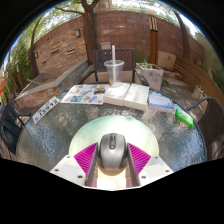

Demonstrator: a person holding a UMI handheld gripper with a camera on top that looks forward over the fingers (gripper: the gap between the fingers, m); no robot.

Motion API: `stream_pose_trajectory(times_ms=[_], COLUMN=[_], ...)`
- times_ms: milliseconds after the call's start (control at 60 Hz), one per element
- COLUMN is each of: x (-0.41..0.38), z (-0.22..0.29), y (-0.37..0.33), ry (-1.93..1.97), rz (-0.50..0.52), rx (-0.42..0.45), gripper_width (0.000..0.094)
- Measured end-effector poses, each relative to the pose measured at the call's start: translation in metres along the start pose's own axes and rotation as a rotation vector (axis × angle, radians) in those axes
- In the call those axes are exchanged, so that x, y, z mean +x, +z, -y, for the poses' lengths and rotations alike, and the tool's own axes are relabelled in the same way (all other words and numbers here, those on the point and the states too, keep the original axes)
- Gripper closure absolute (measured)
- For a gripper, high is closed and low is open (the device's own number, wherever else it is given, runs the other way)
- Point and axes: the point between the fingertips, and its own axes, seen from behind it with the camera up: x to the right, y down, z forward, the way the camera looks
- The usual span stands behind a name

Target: Arrange mouse

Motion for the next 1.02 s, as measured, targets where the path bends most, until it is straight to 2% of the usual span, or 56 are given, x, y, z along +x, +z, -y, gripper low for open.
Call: stream_pose_trajectory(times_ms=[33,83,100,150,350,583,800,1017], x=[0.002,0.002,0.001,-0.003,-0.015,-0.035,-0.058,-0.072], z=[0.000,0.011,0.010,0.013,0.023,-0.001,-0.026,-0.040], y=[-0.004,-0.018,-0.020,-0.037,-0.141,-0.253,-0.313,-0.335], ry=[-0.004,-0.012,-0.013,-0.019,-0.042,-0.027,-0.037,-0.046], rz=[-0.007,-0.012,-0.017,-0.014,-0.064,-0.131,-0.161,-0.161], rx=[0.003,0.012,0.020,0.033,0.076,0.103,0.127,0.127], gripper_width=[0.0330,0.0098,0.0060,0.0099,0.0080,0.0079,0.0074,0.0074])
